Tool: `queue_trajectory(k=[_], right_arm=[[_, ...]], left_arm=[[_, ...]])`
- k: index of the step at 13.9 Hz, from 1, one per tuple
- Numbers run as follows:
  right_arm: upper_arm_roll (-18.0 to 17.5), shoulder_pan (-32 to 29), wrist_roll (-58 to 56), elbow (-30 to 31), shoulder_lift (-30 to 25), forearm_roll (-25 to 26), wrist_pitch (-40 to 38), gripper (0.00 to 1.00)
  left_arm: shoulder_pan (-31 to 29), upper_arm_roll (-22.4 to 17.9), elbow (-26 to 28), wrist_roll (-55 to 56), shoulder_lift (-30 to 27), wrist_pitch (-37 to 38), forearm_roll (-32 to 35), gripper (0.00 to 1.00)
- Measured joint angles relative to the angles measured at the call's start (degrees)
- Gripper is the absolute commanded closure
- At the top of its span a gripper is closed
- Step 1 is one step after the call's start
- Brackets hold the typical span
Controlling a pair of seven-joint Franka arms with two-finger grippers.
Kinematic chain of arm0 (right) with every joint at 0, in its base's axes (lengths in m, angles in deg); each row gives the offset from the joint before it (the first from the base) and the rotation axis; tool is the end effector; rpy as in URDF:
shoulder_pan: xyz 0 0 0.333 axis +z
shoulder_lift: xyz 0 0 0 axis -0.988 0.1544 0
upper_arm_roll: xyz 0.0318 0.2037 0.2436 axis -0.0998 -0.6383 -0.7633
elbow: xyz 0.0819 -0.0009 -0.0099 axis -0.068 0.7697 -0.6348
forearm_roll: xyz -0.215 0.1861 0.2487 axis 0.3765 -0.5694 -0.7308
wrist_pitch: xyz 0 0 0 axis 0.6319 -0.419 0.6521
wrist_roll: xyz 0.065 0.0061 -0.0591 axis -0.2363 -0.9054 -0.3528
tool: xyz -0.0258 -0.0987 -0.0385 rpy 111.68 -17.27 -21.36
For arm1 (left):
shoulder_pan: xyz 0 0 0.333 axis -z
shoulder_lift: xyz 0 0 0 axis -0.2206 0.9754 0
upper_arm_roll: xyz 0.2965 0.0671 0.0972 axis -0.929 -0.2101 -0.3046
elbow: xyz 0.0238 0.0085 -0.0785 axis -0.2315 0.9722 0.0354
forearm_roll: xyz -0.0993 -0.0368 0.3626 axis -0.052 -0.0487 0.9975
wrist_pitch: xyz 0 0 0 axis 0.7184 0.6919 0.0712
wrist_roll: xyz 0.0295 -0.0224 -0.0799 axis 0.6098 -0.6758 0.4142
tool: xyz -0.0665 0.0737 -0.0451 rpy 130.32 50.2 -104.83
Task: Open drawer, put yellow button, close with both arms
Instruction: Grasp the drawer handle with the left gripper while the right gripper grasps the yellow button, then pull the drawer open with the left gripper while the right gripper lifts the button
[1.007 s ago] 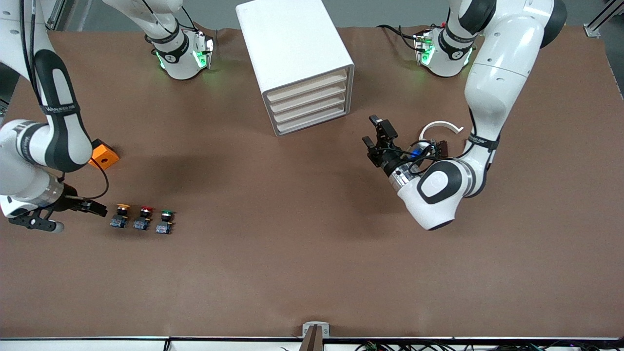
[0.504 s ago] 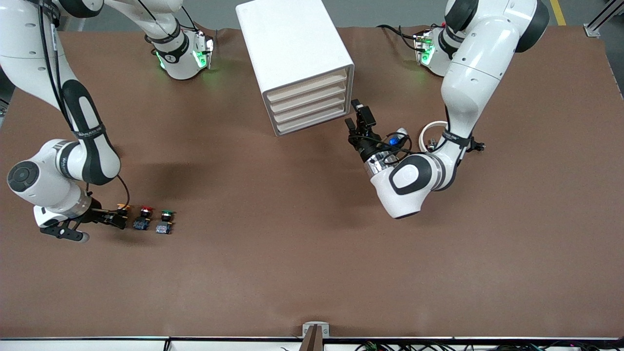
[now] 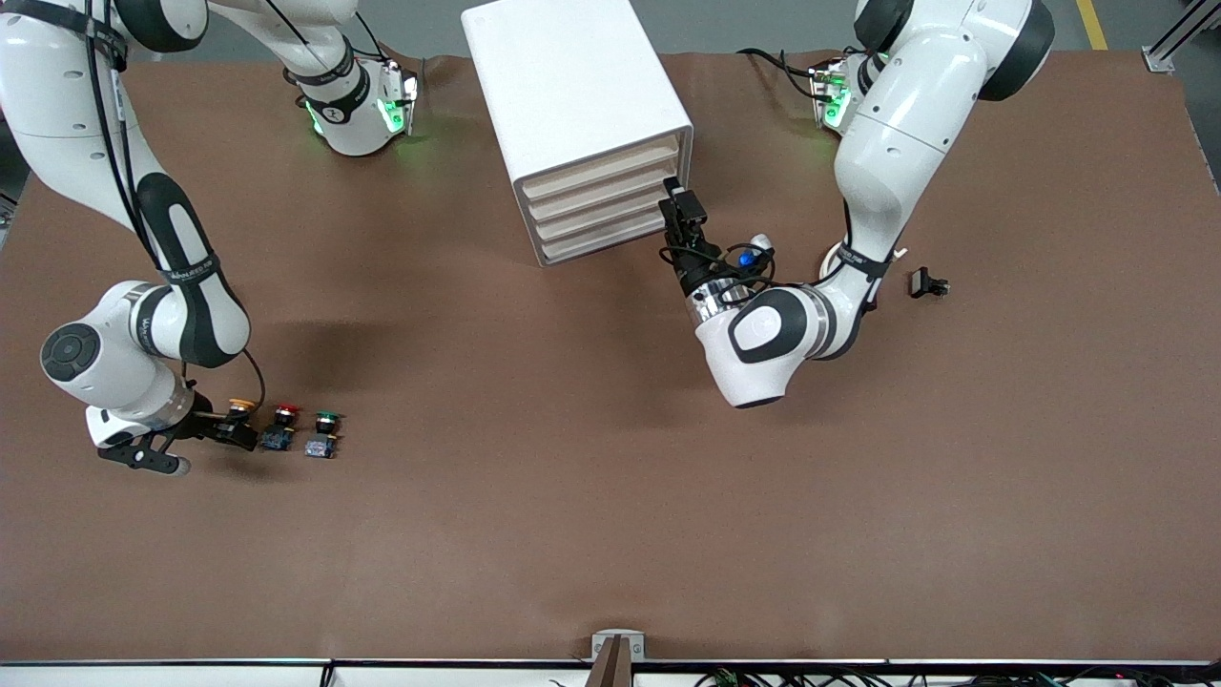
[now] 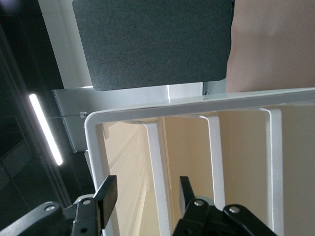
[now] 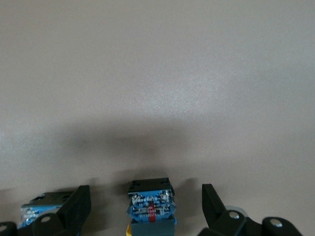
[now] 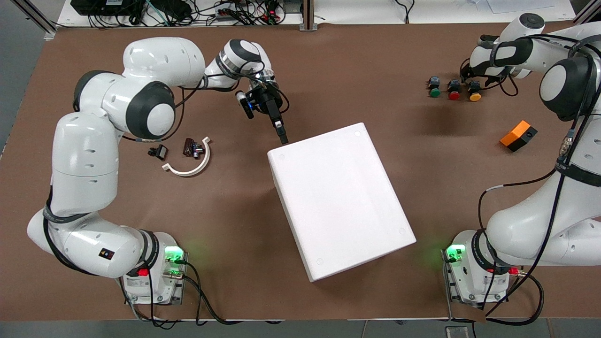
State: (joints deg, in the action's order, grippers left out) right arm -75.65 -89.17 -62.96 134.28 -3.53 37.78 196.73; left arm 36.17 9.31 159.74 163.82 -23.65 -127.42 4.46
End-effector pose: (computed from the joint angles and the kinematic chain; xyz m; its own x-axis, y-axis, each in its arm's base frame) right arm 0.6320 -0.1280 0.1973 0.9674 -0.2226 0.1209 -0.2271 -0.9736 0.0243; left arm 0.4601 -0.3858 0.2308 -0.3127 0.9471 -0.0718 0.0124 -0.0715 -0.9974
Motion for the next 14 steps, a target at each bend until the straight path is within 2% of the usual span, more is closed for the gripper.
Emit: queue_trajectory(k=[4, 5, 7, 8, 12, 14], right_arm=[[0.0, 0.0, -0.2, 0.0, 0.0, 0.0, -1.4, 0.01], [0.0, 0.0, -0.6, 0.0, 0.0, 0.0, -2.0, 0.25], [0.0, 0.0, -1.0, 0.0, 0.0, 0.0, -3.7, 0.88], [0.0, 0.1, -1.1, -0.1, 0.0, 0.0, -4.6, 1.00], [0.0, 0.4, -1.1, -0.3, 0.0, 0.0, -5.6, 1.00], [0.0, 0.4, -1.1, -0.8, 0.0, 0.0, -5.6, 1.00]], left_arm=[[1.7, 0.0, 2.6, 0.1, 0.0, 0.0, 0.0, 0.42], [2.2, 0.0, 3.1, 0.1, 0.0, 0.0, -0.1, 0.42], [3.8, 0.0, 3.6, 0.1, 0.0, 0.0, -0.7, 0.42], [4.4, 0.0, 3.6, 0.2, 0.0, 0.0, -0.9, 0.42], [5.6, 0.0, 3.6, 2.9, -0.6, -0.8, -1.9, 0.42], [5.6, 0.0, 3.5, 4.8, -1.0, -2.1, -1.9, 0.45]])
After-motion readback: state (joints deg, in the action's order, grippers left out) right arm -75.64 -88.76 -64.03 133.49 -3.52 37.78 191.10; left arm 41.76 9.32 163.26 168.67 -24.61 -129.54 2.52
